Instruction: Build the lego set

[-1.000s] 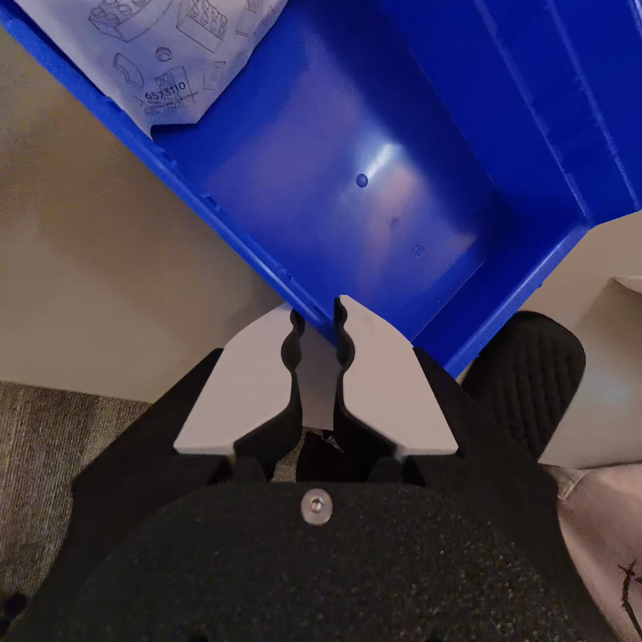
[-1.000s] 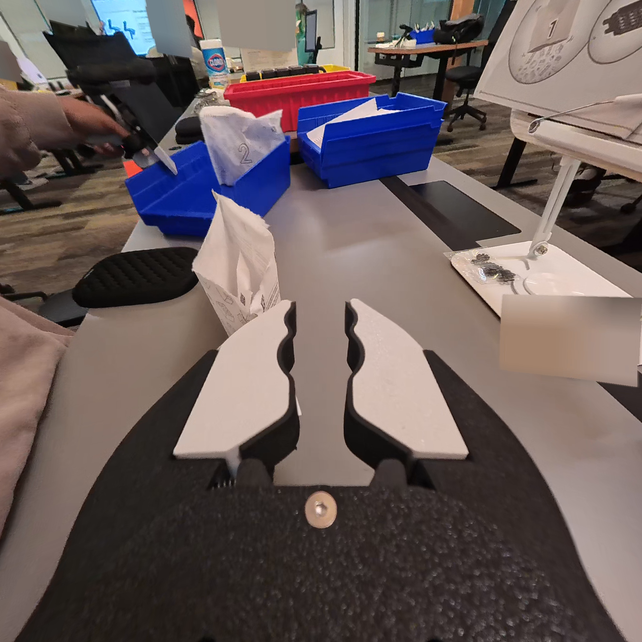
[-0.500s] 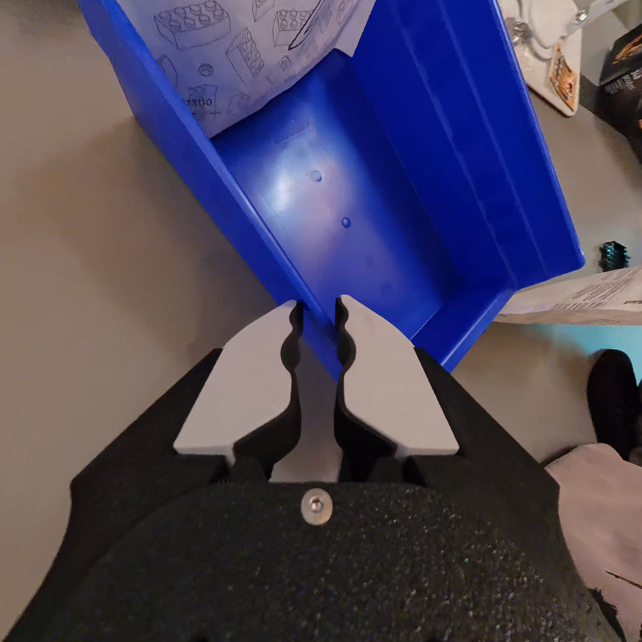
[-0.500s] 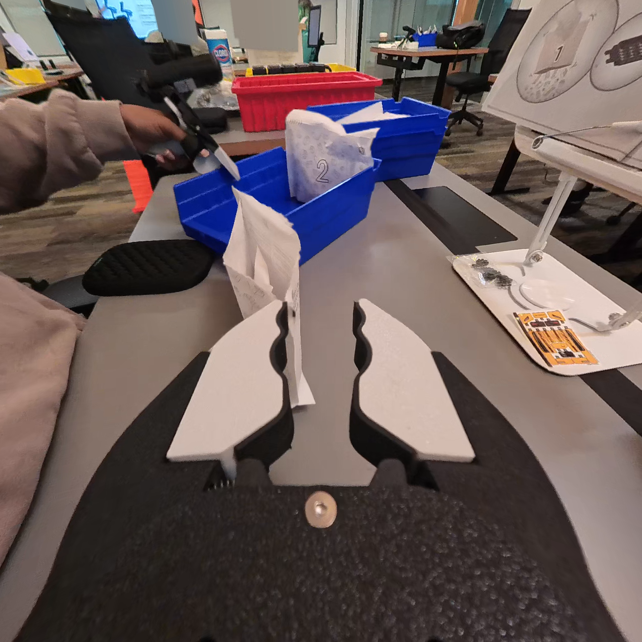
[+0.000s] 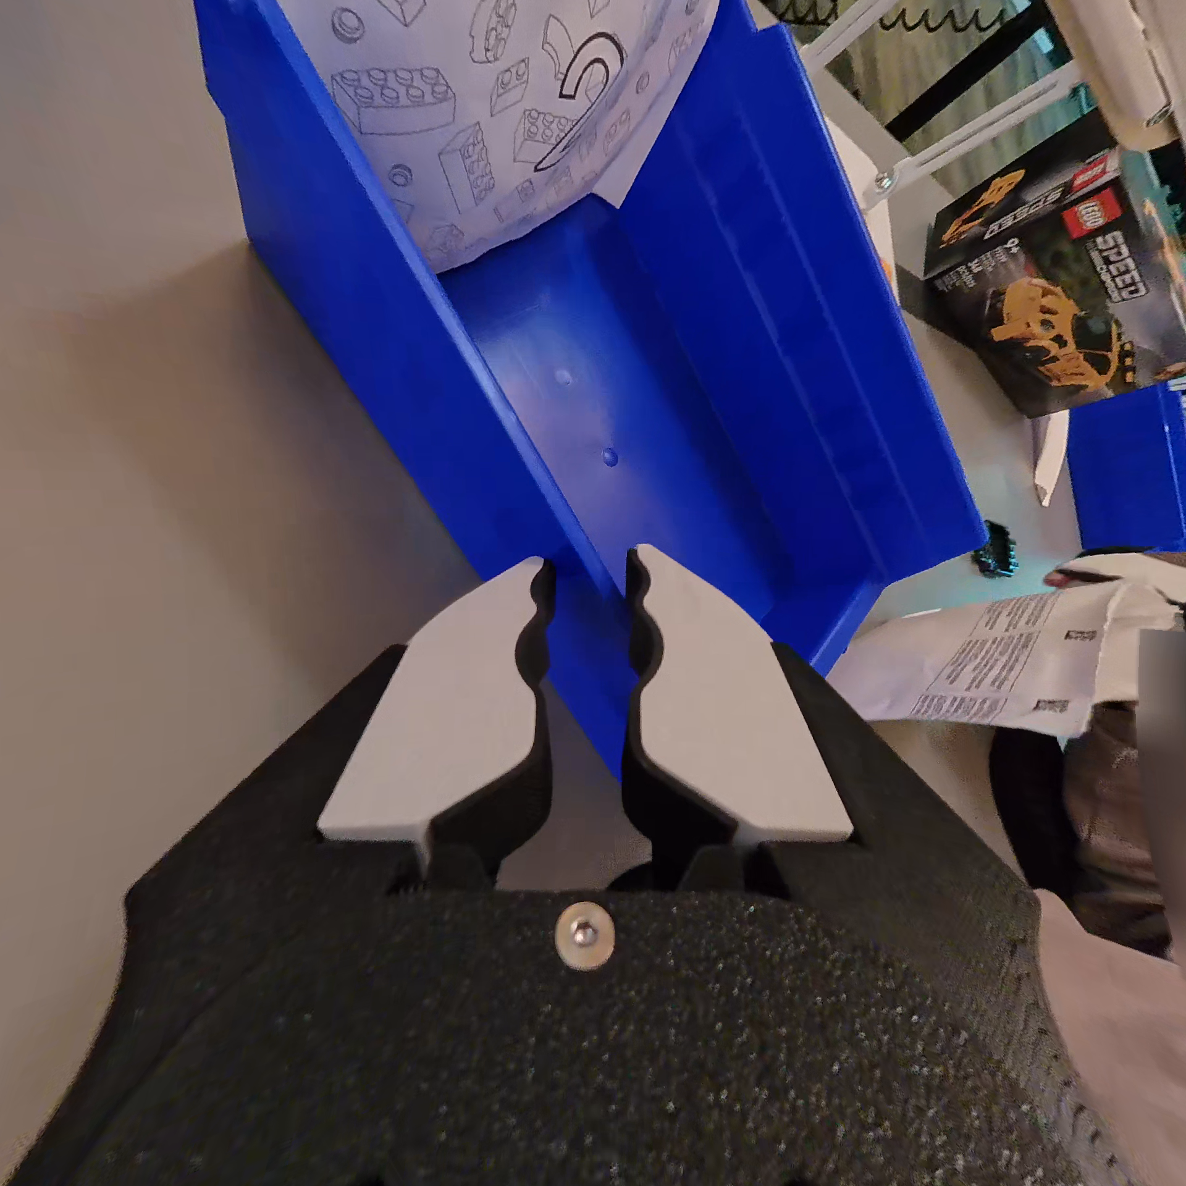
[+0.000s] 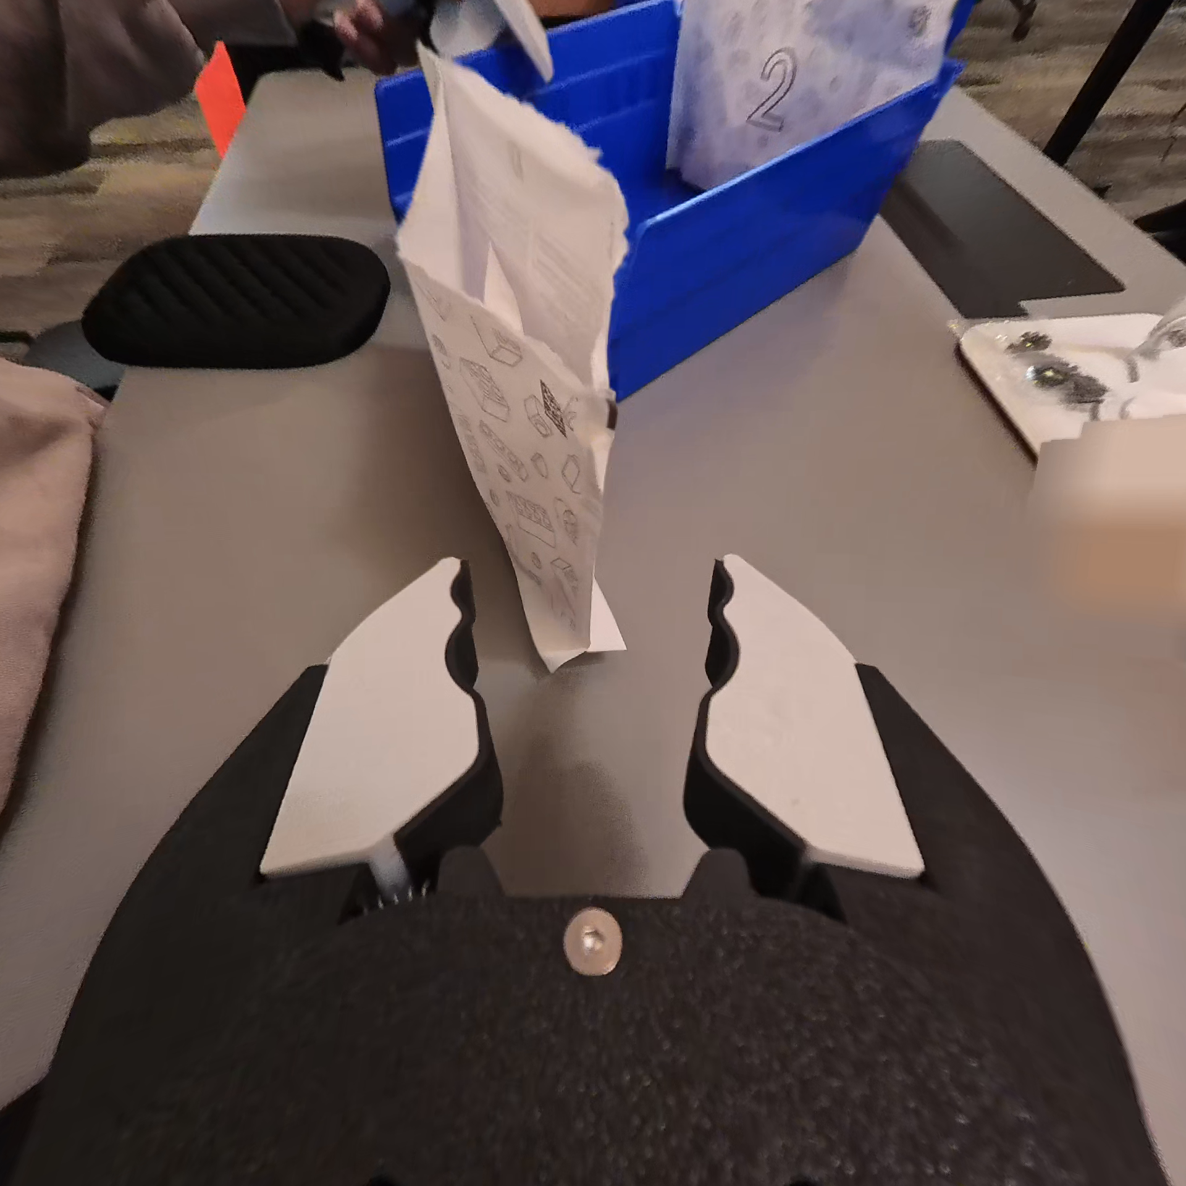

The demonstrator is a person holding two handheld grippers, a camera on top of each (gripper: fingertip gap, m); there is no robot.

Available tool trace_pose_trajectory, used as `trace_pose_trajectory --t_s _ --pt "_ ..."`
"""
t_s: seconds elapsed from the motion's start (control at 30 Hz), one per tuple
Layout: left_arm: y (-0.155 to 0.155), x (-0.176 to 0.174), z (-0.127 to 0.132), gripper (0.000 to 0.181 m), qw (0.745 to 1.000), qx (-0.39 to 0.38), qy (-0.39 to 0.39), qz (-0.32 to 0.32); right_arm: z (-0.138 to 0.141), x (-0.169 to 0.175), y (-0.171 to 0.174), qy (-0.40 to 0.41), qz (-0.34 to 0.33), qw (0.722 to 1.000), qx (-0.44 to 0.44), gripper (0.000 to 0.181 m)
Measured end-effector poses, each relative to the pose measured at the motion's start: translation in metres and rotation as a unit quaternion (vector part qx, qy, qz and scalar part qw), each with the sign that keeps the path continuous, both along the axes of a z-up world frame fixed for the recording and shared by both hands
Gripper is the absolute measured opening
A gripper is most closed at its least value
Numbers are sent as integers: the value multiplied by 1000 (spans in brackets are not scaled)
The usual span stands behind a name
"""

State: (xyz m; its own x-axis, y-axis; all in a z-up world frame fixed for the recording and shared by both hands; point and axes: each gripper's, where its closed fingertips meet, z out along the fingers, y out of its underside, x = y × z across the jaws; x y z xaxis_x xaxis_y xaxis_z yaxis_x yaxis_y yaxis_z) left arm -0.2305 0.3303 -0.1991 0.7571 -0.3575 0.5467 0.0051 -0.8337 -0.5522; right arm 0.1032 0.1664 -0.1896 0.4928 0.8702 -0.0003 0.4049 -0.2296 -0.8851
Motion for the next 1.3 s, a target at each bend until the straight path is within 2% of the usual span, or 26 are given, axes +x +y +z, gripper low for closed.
trace_pose_trajectory --t_s 0.3,0.37,0.43,0.6,0.67,0.77,0.83,0.93,1.0,1.13,1.3 --pt "19 8 2 23 999 22 -42 16 -26 -22 7 -9 26 1000 -10 43" --pt "21 6 3 23 998 26 -47 22 -28 -25 8 -7 27 1000 -8 34" --pt "21 6 3 24 998 27 -58 22 -28 -28 8 -3 31 1000 -3 16" --pt "21 2 13 28 994 55 -88 25 -28 -31 7 3 39 999 -7 9" --pt "17 -1 28 36 991 76 -109 18 -28 -32 5 7 42 999 -10 6" --pt "5 -9 58 38 983 155 -97 7 -29 -31 5 10 41 999 -5 0" --pt "-14 -2 74 40 976 203 -78 -31 -28 -33 3 20 49 999 -9 0" --pt "-58 28 85 39 960 246 -58 -118 -28 -34 3 19 52 998 8 0" --pt "-88 52 79 40 948 258 -31 -184 -24 -37 0 14 62 997 39 0" --pt "-135 87 39 43 919 270 36 -285 -16 -42 -15 -2 94 992 80 0" --pt "-148 106 -4 45 905 272 76 -320 -11 -37 -36 39 131 989 59 0"
